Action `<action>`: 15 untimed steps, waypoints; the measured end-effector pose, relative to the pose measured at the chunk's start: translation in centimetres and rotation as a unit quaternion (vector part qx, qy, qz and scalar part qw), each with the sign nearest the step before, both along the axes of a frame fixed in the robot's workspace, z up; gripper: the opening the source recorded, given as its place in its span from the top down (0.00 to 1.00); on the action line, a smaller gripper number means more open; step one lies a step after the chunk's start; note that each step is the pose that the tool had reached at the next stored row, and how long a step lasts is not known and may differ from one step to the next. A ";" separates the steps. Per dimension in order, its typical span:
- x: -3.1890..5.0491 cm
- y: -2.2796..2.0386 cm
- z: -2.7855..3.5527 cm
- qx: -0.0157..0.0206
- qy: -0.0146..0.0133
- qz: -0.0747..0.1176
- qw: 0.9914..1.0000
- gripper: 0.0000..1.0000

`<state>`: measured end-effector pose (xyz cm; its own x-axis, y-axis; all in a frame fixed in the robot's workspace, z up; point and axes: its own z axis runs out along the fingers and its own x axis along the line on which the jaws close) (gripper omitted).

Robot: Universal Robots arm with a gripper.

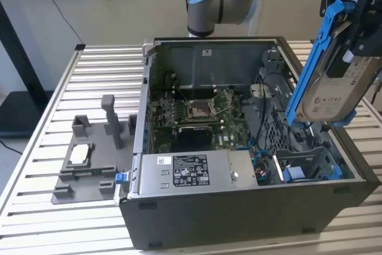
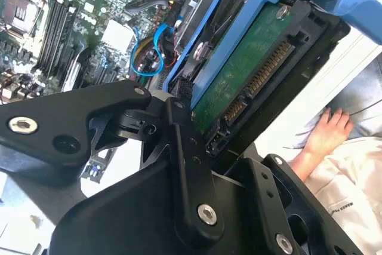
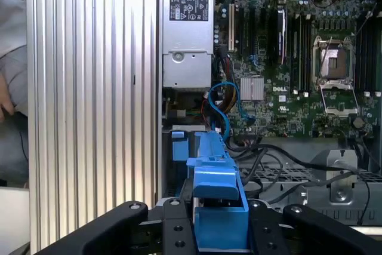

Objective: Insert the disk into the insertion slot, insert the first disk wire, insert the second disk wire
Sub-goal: 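Insert the disk into the insertion slot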

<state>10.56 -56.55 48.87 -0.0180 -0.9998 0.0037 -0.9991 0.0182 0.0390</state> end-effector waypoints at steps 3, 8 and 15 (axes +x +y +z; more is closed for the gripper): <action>0.05 -0.10 -0.47 0.000 0.000 0.000 1.000 0.67; 0.17 -0.23 -1.15 -0.002 0.000 0.000 1.000 0.67; 0.62 -0.50 -2.04 -0.007 0.000 0.000 1.000 0.67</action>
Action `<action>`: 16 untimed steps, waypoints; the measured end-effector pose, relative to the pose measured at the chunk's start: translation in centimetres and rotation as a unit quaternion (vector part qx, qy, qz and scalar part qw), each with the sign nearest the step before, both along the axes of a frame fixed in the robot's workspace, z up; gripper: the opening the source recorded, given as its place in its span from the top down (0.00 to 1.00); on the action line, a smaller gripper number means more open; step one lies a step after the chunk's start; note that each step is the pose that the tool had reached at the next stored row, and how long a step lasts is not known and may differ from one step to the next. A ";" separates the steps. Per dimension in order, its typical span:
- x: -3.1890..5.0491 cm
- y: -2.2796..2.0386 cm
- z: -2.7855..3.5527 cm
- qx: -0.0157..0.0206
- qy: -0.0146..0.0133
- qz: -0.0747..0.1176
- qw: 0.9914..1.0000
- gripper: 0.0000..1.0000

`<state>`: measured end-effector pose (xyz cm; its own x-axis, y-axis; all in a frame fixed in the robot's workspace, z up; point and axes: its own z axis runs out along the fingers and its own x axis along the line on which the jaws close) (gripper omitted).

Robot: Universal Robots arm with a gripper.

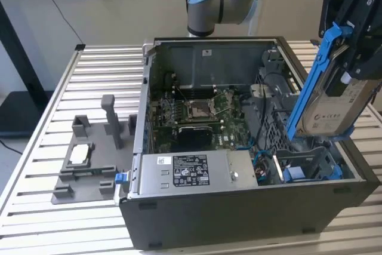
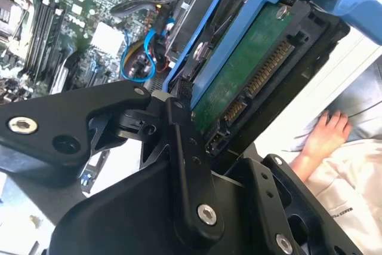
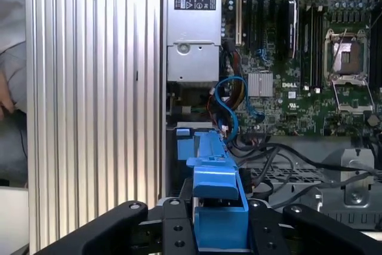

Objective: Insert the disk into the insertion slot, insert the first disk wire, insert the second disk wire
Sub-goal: 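Insert the disk into the insertion slot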

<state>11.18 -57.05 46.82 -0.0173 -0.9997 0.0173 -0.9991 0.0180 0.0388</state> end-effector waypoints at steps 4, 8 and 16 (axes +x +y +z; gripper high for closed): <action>0.19 -0.22 -0.44 -0.001 0.001 0.002 1.000 0.67; 0.22 -0.41 -1.14 -0.001 0.001 0.003 1.000 0.67; 0.22 -0.62 -2.60 -0.001 0.001 0.003 1.000 0.67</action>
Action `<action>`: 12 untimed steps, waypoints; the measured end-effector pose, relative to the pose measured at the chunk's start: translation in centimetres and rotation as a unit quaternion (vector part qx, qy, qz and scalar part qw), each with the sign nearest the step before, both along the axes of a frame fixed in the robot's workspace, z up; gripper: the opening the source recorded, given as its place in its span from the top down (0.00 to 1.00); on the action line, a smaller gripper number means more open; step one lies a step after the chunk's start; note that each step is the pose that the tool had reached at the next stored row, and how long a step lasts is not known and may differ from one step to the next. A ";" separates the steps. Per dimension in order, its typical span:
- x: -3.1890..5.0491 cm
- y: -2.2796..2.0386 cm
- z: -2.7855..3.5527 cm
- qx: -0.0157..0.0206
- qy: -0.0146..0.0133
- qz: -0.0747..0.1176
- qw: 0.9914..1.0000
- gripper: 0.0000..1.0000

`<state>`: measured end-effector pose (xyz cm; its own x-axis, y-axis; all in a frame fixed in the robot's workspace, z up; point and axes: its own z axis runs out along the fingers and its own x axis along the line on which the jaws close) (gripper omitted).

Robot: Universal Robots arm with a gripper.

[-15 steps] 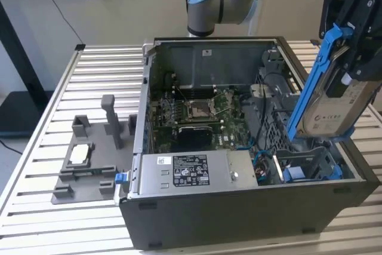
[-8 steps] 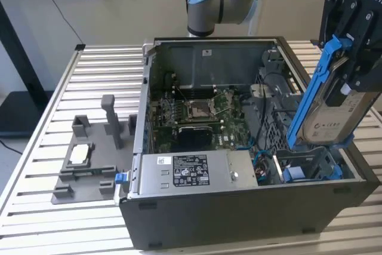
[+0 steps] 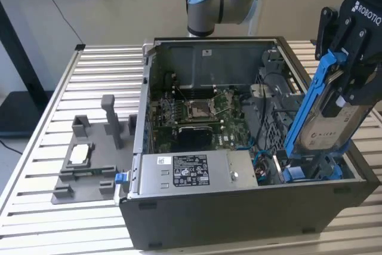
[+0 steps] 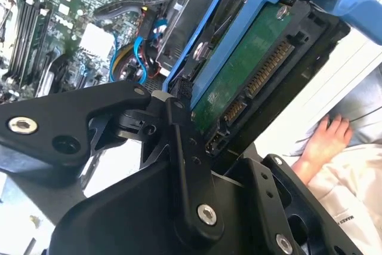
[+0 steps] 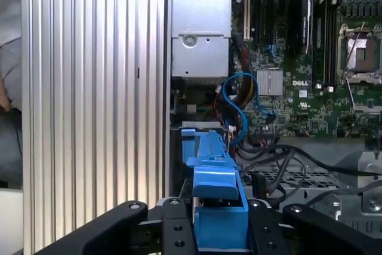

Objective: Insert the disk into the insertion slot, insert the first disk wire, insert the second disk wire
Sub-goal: 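Insert the disk into the insertion slot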

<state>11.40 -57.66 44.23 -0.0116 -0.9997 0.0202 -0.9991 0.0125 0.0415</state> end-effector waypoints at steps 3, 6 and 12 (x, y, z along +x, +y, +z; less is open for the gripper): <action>0.00 0.00 -0.54 0.000 0.000 0.000 1.000 0.67; 0.00 0.00 -1.10 0.000 0.000 0.000 1.000 0.67; 0.00 0.00 -2.18 0.000 0.000 0.000 1.000 0.67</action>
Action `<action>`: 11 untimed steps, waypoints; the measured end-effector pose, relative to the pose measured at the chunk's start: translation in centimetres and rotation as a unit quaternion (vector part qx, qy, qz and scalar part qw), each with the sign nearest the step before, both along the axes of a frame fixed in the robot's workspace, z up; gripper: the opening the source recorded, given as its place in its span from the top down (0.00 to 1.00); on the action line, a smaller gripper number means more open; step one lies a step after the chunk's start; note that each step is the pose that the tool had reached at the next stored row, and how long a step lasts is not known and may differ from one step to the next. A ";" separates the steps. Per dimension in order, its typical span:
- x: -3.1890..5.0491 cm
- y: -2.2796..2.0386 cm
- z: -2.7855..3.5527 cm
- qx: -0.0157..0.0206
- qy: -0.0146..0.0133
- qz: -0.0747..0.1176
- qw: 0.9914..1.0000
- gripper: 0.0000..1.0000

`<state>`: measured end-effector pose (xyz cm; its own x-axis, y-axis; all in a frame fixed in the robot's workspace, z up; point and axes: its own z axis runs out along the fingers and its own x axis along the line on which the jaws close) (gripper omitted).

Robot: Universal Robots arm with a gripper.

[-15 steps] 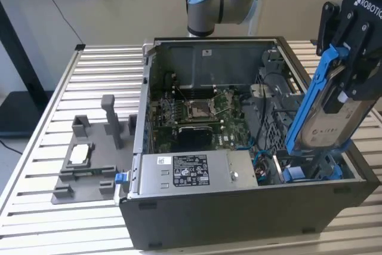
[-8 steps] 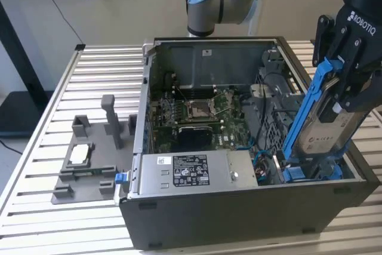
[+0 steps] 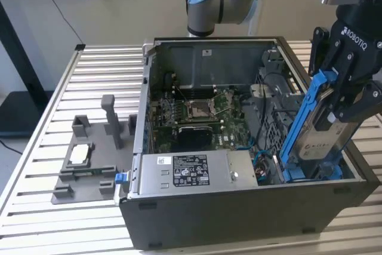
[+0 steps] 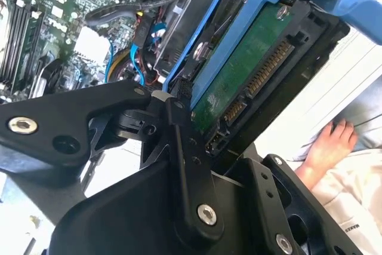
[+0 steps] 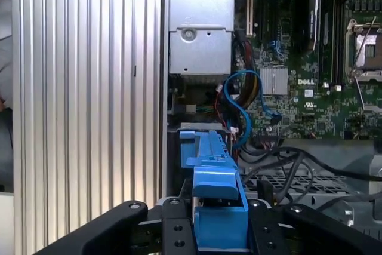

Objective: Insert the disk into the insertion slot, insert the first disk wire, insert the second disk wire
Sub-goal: 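Insert the disk into the insertion slot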

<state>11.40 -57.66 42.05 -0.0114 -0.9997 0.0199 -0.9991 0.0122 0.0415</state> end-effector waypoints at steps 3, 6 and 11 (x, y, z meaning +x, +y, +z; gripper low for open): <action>0.00 0.00 -0.36 0.000 0.000 0.000 1.000 0.67; -0.01 0.00 -0.61 0.001 0.000 0.000 1.000 0.67; 0.01 0.01 -0.78 0.003 -0.001 0.000 1.000 0.67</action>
<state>11.41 -57.65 41.27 -0.0114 -0.9998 0.0145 -0.9992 0.0120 0.0387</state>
